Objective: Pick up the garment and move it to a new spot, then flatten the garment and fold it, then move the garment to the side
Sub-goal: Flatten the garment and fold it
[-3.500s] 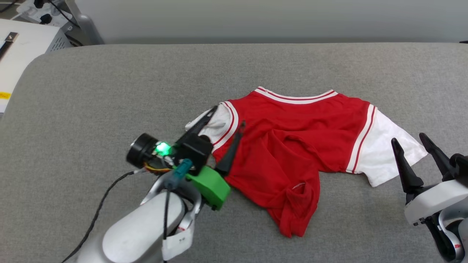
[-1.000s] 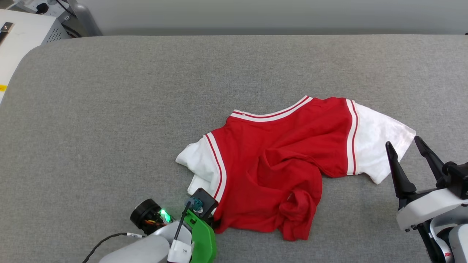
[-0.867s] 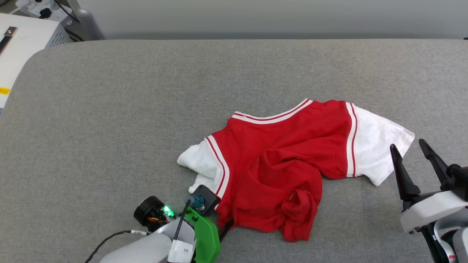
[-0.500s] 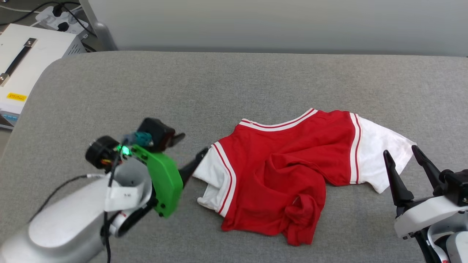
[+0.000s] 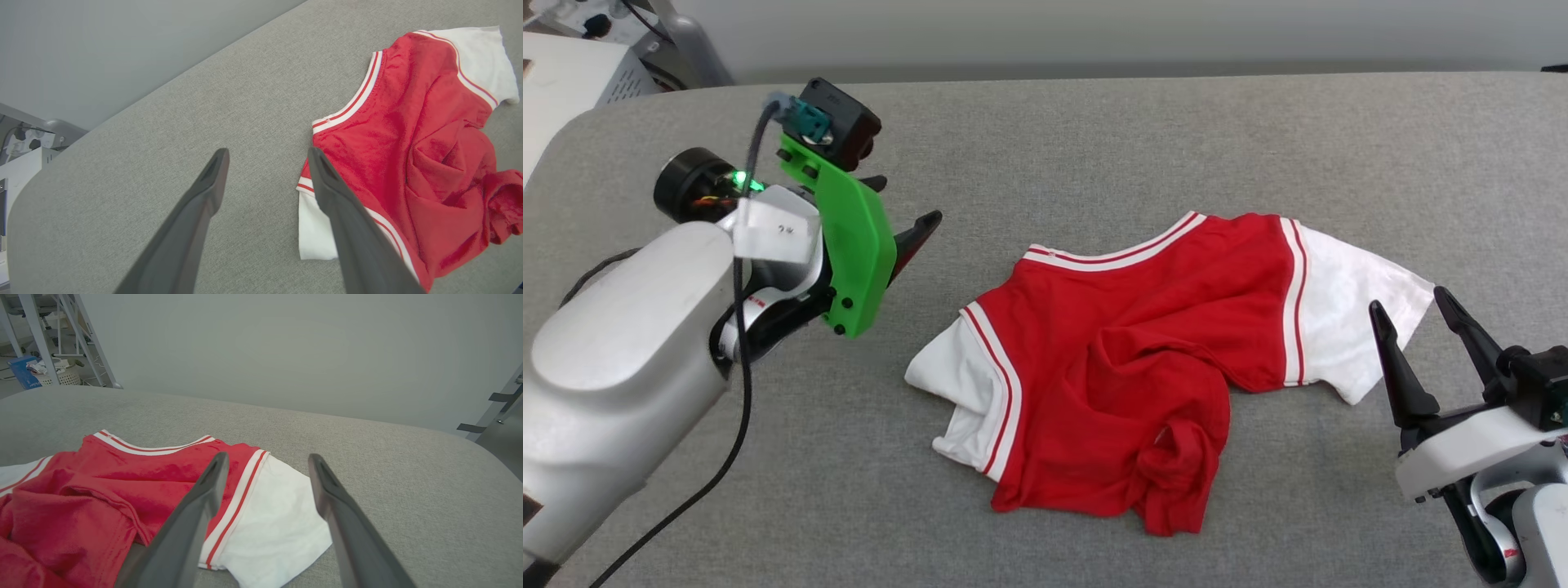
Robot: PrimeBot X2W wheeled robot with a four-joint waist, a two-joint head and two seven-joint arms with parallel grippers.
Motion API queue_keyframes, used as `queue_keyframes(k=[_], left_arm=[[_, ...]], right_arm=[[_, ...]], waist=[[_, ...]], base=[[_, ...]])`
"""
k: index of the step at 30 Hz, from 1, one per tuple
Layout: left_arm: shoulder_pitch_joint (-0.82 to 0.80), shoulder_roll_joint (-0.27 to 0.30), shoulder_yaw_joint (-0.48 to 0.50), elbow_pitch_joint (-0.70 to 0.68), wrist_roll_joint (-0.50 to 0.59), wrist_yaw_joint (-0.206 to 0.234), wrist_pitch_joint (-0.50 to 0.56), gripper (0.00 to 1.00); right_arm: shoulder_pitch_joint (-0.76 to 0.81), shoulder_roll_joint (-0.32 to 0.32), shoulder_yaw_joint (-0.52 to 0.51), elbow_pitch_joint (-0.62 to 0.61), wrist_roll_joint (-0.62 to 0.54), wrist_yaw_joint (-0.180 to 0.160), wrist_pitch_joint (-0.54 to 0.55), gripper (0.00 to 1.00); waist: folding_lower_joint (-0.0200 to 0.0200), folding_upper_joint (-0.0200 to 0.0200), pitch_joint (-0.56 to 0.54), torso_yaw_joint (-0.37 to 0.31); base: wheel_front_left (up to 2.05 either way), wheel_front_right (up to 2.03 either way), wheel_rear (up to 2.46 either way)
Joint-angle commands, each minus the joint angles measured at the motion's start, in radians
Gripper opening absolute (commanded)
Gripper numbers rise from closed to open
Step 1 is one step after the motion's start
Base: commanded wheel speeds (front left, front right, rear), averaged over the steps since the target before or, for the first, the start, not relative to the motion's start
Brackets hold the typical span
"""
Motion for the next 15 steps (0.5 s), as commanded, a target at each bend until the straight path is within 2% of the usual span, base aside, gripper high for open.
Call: queue_keyframes(k=[1, 4, 5, 10, 15], left_arm=[[-0.026, -0.026, -0.016, 0.042, -0.019, -0.019, 0.039, 1.00], [-0.060, -0.061, -0.047, 0.125, -0.026, -0.049, 0.100, 1.00], [-0.082, -0.102, -0.080, 0.197, -0.030, -0.072, 0.133, 1.00], [-0.087, -0.151, -0.125, 0.293, -0.039, -0.090, 0.149, 1.00], [-0.064, -0.168, -0.211, 0.344, -0.031, -0.096, 0.193, 1.00]], right_arm=[[-0.024, -0.004, 0.005, -0.004, -0.006, -0.001, -0.007, 1.00], [-0.045, -0.002, 0.013, -0.006, -0.010, -0.001, -0.008, 1.00], [-0.064, -0.002, 0.016, -0.005, -0.013, -0.001, -0.010, 1.00], [-0.091, 0.001, 0.021, -0.001, -0.017, -0.001, -0.016, 1.00], [-0.105, 0.000, 0.018, 0.003, -0.020, -0.001, -0.021, 1.00]], waist=[[0.0000, 0.0000, 0.034, -0.027], [0.0000, 0.0000, 0.062, -0.046], [0.0000, 0.0000, 0.091, -0.062], [0.0000, 0.0000, 0.132, -0.085], [0.0000, 0.0000, 0.153, -0.094]], base=[[0.00, 0.00, 0.00], [0.00, 0.00, 0.00], [0.00, 0.00, 0.00], [0.00, 0.00, 0.00], [0.00, 0.00, 0.00]])
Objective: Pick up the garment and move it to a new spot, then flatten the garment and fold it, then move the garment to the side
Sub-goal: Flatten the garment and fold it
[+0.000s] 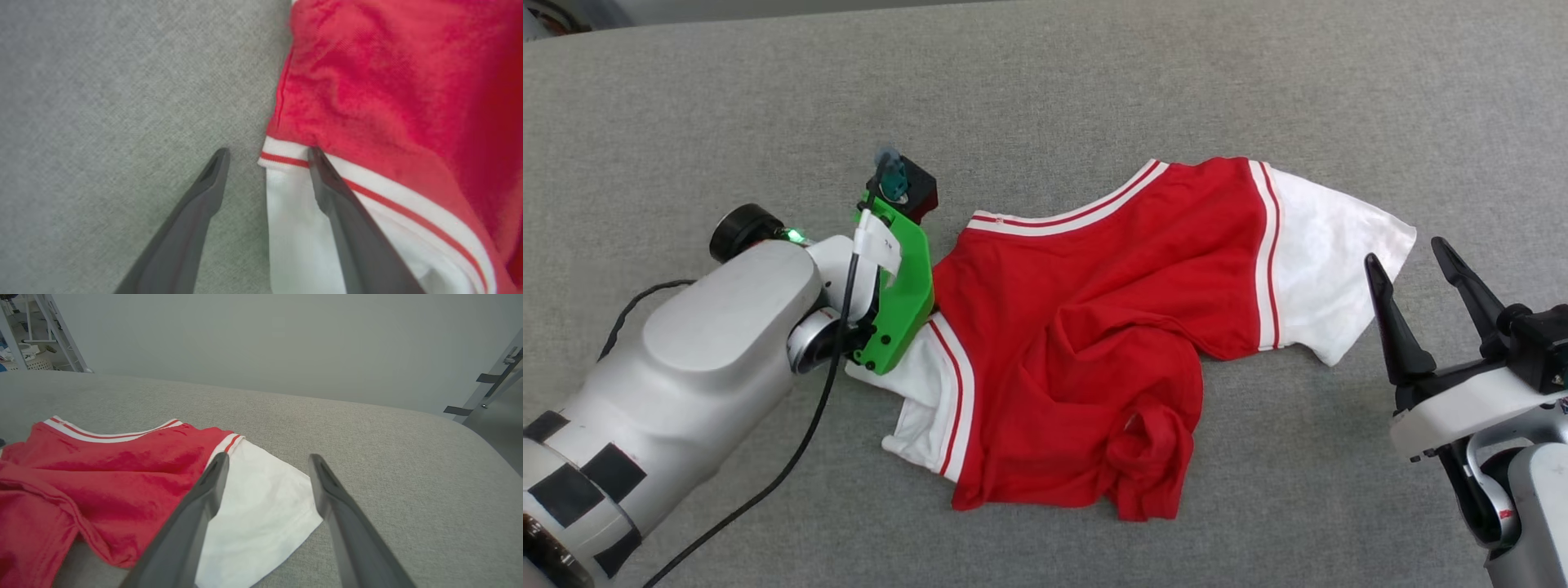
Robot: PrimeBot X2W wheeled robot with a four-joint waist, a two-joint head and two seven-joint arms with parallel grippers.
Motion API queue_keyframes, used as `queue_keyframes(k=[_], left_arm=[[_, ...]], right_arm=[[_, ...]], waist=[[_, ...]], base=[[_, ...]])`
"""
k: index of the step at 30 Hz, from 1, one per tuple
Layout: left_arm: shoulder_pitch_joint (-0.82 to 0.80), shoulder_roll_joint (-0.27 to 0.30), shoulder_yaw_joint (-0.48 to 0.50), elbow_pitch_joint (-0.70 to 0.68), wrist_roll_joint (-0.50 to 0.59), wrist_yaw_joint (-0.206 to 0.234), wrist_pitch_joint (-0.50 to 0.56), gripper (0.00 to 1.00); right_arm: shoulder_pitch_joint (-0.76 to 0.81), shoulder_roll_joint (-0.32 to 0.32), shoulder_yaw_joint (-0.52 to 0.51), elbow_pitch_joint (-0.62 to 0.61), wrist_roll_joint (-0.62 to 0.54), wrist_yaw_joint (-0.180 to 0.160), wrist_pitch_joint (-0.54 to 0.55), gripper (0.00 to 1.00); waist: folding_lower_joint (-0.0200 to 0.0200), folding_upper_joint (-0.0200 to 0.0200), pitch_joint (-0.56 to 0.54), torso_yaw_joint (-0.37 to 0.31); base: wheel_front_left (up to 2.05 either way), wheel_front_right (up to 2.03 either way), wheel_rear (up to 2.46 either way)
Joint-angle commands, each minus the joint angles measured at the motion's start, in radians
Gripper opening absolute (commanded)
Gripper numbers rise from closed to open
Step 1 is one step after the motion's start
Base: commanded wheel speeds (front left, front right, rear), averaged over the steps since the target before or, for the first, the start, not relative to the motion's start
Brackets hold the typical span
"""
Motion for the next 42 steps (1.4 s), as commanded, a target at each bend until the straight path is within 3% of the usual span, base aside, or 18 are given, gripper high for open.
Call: queue_keyframes(k=[1, 4, 5, 6, 15, 23, 26, 36, 42], left_arm=[[0.018, -0.005, -0.020, 0.004, 0.004, -0.002, 0.011, 1.00], [0.050, -0.007, -0.047, -0.005, 0.004, -0.003, 0.034, 1.00], [0.061, -0.007, -0.052, -0.014, 0.002, -0.003, 0.039, 0.72], [0.067, -0.006, -0.055, -0.021, 0.001, -0.003, 0.042, 0.00], [-0.074, 0.060, -0.062, -0.099, 0.076, -0.003, -0.062, 0.00], [-0.200, 0.115, -0.063, -0.179, 0.109, -0.003, -0.042, 0.00], [-0.215, 0.097, -0.062, -0.176, 0.110, -0.003, -0.048, 0.00], [-0.146, -0.041, -0.063, -0.046, 0.107, -0.003, -0.120, 0.00], [-0.068, -0.065, -0.064, 0.039, 0.115, -0.003, -0.132, 0.00]], right_arm=[[-0.020, -0.001, -0.003, 0.002, -0.010, -0.001, -0.008, 1.00], [-0.026, -0.001, -0.001, 0.003, -0.011, -0.001, -0.008, 1.00], [-0.029, -0.001, -0.001, 0.004, -0.011, -0.001, -0.008, 1.00], [-0.031, -0.002, -0.002, 0.005, -0.011, -0.001, -0.009, 1.00], [-0.023, -0.007, -0.015, 0.015, -0.010, -0.001, -0.017, 1.00], [-0.020, -0.001, -0.008, 0.017, -0.004, -0.001, -0.028, 1.00], [-0.031, 0.001, -0.005, 0.015, -0.003, -0.001, -0.032, 1.00], [-0.077, 0.017, 0.007, 0.032, -0.006, -0.001, -0.056, 1.00], [-0.086, 0.023, 0.010, 0.046, -0.012, -0.001, -0.066, 1.00]], waist=[[0.0000, 0.0000, 0.018, -0.012], [0.0000, 0.0000, 0.025, -0.013], [0.0000, 0.0000, 0.026, -0.013], [0.0000, 0.0000, 0.027, -0.011], [0.0000, 0.0000, 0.004, 0.008], [0.0000, 0.0000, 0.016, -0.017], [0.0000, 0.0000, 0.038, -0.035], [0.0000, 0.0000, 0.106, -0.091], [0.0000, 0.0000, 0.117, -0.086]], base=[[0.00, 0.00, 0.00], [0.00, 0.00, 0.00], [0.00, 0.00, 0.00], [0.00, 0.00, 0.00], [0.00, 0.00, 0.00], [0.00, 0.00, 0.00], [0.00, 0.00, 0.00], [0.00, 0.00, 0.00], [0.00, 0.00, 0.00]])
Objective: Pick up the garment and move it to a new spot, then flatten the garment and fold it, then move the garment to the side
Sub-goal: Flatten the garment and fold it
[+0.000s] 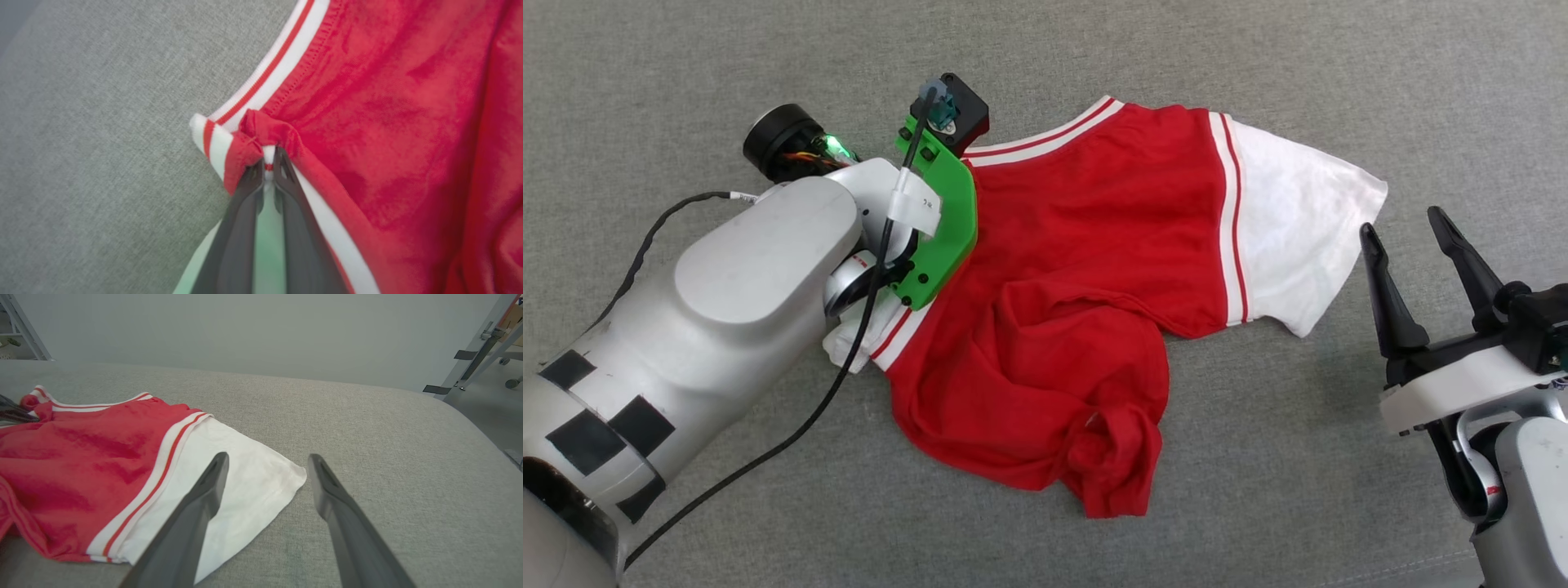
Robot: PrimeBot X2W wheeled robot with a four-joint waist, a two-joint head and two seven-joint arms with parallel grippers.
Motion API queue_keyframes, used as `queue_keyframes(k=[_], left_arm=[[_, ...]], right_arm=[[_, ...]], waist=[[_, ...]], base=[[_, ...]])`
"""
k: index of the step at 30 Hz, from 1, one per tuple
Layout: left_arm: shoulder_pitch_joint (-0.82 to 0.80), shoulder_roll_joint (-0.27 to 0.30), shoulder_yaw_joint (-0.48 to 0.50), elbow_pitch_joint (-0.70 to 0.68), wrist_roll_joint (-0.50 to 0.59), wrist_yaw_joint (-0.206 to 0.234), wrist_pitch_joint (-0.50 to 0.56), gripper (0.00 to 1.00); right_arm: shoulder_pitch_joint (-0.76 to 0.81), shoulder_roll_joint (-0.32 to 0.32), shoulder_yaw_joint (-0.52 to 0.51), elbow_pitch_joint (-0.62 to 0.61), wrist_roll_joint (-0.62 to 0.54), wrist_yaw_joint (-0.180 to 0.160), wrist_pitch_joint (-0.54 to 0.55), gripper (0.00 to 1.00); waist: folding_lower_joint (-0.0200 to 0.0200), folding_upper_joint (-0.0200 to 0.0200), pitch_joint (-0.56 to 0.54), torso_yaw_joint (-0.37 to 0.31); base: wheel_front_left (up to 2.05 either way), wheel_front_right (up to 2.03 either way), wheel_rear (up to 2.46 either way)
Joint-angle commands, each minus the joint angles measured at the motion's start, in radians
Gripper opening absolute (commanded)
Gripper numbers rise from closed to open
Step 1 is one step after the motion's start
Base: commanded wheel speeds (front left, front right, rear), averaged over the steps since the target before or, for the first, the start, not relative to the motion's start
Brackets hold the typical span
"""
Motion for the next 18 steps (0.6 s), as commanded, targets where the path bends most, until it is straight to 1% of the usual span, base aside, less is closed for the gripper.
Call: queue_keyframes(k=[1, 2, 3, 4, 5, 8, 11, 15, 18], left_arm=[[0.063, -0.002, -0.021, 0.023, 0.016, 0.000, -0.001, 0.00], [0.068, -0.003, -0.021, 0.034, 0.015, 0.000, -0.031, 0.00], [0.072, -0.005, -0.021, 0.043, 0.007, 0.000, -0.059, 0.21], [0.074, -0.004, -0.021, 0.049, 0.001, 0.000, -0.096, 0.95], [0.070, -0.001, -0.018, 0.052, 0.002, 0.000, -0.132, 1.00], [0.057, 0.011, 0.029, 0.056, -0.014, 0.000, -0.267, 1.00], [0.040, 0.040, 0.079, 0.031, -0.034, 0.000, -0.354, 1.00], [0.018, 0.105, 0.124, -0.020, -0.052, 0.006, -0.387, 1.00], [0.020, 0.157, 0.145, -0.066, -0.085, 0.012, -0.359, 1.00]], right_arm=[[-0.021, 0.004, 0.001, 0.005, -0.010, -0.001, -0.007, 1.00], [-0.021, 0.003, 0.000, 0.009, -0.011, -0.001, -0.008, 1.00], [-0.020, 0.002, -0.002, 0.011, -0.012, -0.001, -0.008, 1.00], [-0.017, 0.001, -0.004, 0.013, -0.013, -0.001, -0.009, 1.00], [-0.015, 0.000, -0.005, 0.015, -0.013, -0.001, -0.009, 1.00], [0.000, -0.004, -0.014, 0.021, -0.013, -0.001, -0.009, 1.00], [0.024, -0.005, -0.025, 0.026, -0.010, -0.001, -0.009, 1.00], [0.051, -0.002, -0.027, 0.028, -0.005, -0.001, -0.006, 1.00], [0.061, 0.000, -0.022, 0.025, -0.002, -0.001, -0.003, 1.00]], waist=[[0.0000, 0.0000, -0.002, 0.008], [0.0000, 0.0000, -0.006, 0.015], [0.0000, 0.0000, -0.012, 0.022], [0.0000, 0.0000, -0.021, 0.030], [0.0000, 0.0000, -0.029, 0.036], [0.0000, 0.0000, -0.064, 0.063], [0.0000, 0.0000, -0.101, 0.092], [0.0000, 0.0000, -0.139, 0.118], [0.0000, 0.0000, -0.156, 0.127]], base=[[0.00, 0.00, 0.00], [0.00, 0.00, 0.00], [0.00, 0.00, 0.00], [0.00, 0.00, 0.00], [0.00, 0.00, 0.00], [0.00, 0.00, 0.00], [0.00, 0.00, 0.00], [0.00, 0.00, 0.00], [0.00, 0.00, 0.00]])
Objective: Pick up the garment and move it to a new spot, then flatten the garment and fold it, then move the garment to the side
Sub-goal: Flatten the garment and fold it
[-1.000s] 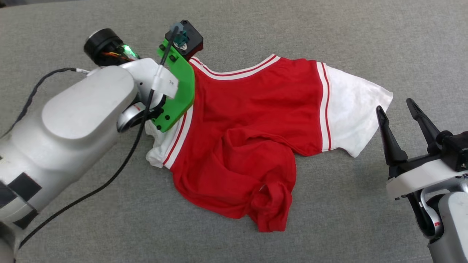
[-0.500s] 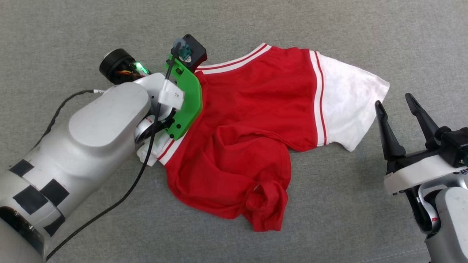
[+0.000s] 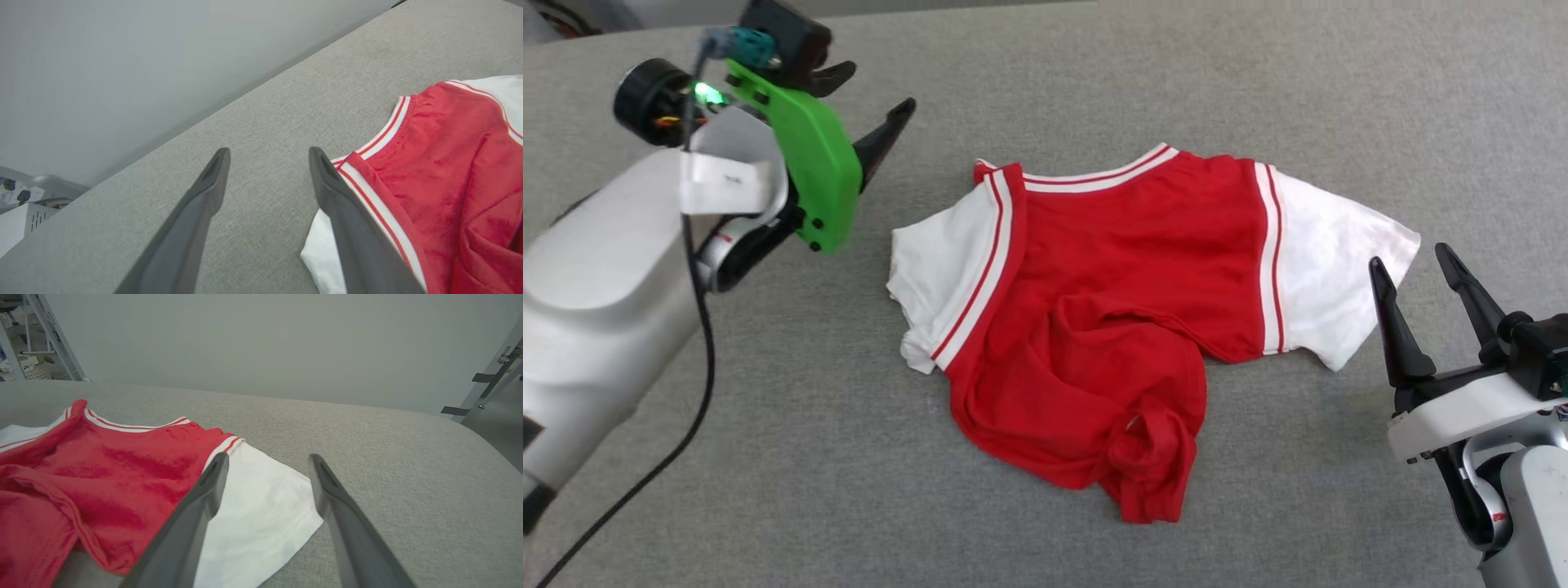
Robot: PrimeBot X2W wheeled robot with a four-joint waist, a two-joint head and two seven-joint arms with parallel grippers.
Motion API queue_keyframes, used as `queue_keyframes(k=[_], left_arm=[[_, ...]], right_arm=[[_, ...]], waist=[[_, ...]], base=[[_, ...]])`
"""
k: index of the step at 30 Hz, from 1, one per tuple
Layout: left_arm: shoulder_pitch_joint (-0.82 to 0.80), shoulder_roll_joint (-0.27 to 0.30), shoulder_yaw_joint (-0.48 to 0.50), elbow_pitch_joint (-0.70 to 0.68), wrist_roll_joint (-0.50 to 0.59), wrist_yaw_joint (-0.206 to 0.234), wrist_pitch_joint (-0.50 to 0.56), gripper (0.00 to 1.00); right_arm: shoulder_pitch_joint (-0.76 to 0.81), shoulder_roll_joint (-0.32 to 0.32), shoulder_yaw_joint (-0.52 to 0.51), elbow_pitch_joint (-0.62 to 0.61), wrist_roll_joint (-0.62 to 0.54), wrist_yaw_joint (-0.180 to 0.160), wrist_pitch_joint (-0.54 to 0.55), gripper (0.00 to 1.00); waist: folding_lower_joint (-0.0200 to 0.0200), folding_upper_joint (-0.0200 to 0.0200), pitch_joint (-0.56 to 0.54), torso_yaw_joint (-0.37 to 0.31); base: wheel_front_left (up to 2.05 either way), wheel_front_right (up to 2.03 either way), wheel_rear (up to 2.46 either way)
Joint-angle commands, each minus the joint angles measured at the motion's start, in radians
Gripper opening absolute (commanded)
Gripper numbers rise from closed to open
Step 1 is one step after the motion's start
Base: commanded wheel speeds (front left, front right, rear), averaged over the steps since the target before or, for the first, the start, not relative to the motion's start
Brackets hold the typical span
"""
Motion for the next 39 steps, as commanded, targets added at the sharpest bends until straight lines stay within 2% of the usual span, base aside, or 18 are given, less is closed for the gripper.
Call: queue_keyframes(k=[1, 5, 9, 15, 23, 28, 29, 30, 36, 39], left_arm=[[0.003, 0.020, 0.003, -0.018, -0.037, 0.004, 0.036, 1.00], [0.022, 0.073, -0.030, -0.066, -0.094, 0.000, 0.190, 1.00], [0.035, 0.093, -0.057, -0.103, -0.154, -0.003, 0.305, 1.00], [0.052, 0.058, -0.083, -0.098, -0.208, -0.005, 0.384, 1.00], [0.075, -0.016, -0.132, 0.006, -0.160, -0.007, 0.423, 1.00], [0.113, -0.035, -0.152, 0.084, -0.104, -0.008, 0.447, 1.00], [0.122, -0.039, -0.154, 0.086, -0.103, -0.008, 0.444, 0.29], [0.126, -0.040, -0.154, 0.085, -0.103, -0.008, 0.434, 0.00], [0.100, 0.011, -0.154, 0.013, -0.065, -0.008, 0.333, 0.00], [0.083, 0.074, -0.129, -0.069, -0.084, -0.008, 0.303, 0.00]], right_arm=[[0.012, 0.001, 0.001, -0.002, 0.002, -0.001, 0.002, 1.00], [0.015, -0.004, 0.002, -0.010, 0.003, -0.001, 0.008, 1.00], [0.011, -0.011, 0.003, -0.021, 0.004, -0.001, 0.012, 1.00], [-0.006, -0.017, 0.010, -0.031, 0.005, -0.001, 0.017, 1.00], [-0.034, -0.014, 0.026, -0.029, 0.003, -0.001, 0.018, 1.00], [-0.041, -0.013, 0.028, -0.024, 0.002, -0.001, 0.016, 1.00], [-0.039, -0.014, 0.026, -0.023, 0.003, -0.001, 0.015, 1.00], [-0.037, -0.015, 0.023, -0.023, 0.003, -0.001, 0.014, 1.00], [-0.010, -0.019, -0.008, -0.021, -0.003, -0.001, 0.019, 1.00], [0.012, -0.017, -0.020, -0.024, -0.004, -0.001, 0.021, 1.00]], waist=[[0.0000, 0.0000, -0.037, 0.032], [0.0000, 0.0000, -0.042, 0.035], [0.0000, 0.0000, -0.032, 0.031], [0.0000, 0.0000, -0.005, 0.014], [0.0000, 0.0000, 0.034, -0.016], [0.0000, 0.0000, 0.047, -0.027], [0.0000, 0.0000, 0.047, -0.026], [0.0000, 0.0000, 0.045, -0.024], [0.0000, 0.0000, 0.012, 0.007], [0.0000, 0.0000, -0.011, 0.033]], base=[[0.00, 0.00, 0.00], [0.00, 0.00, 0.00], [0.00, 0.00, 0.00], [0.00, 0.00, 0.00], [0.00, 0.00, 0.00], [0.00, 0.00, 0.00], [0.00, 0.00, 0.00], [0.00, 0.00, 0.00], [0.00, 0.00, 0.00], [0.00, 0.00, 0.00]])
